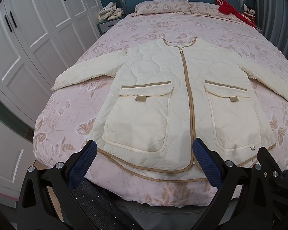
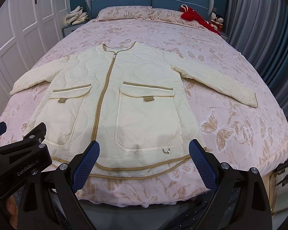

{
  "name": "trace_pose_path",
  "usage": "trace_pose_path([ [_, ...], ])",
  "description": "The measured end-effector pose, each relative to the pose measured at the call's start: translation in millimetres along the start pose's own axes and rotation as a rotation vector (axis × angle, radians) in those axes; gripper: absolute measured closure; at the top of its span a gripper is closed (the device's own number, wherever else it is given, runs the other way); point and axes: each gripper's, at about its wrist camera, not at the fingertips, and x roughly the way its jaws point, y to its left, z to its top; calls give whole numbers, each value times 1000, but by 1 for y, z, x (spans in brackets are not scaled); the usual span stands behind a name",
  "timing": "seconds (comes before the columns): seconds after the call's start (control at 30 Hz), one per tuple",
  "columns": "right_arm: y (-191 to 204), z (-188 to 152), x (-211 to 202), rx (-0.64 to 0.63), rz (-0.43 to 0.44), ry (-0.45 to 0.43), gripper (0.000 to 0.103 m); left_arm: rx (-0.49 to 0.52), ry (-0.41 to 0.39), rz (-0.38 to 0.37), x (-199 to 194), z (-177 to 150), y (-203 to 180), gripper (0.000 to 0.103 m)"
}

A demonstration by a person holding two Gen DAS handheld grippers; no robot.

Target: Fold large clothes

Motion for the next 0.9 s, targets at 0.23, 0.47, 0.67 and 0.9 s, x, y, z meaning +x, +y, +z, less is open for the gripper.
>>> trace_pose_path([
  [0.23,0,0,0,-1,-1,1,11,-6,7,-8,1,-1,5,6],
  [0.47,1,2,2,0,5,5,11,-2,16,-27,5,-3,4,6],
  [0.67,-26,6,24,43,31,21,11,-21,26,-6,18,0,5,6],
  [0.9,-152,24,80,323,-40,44,11,-65,45,36,43,10,20,5],
])
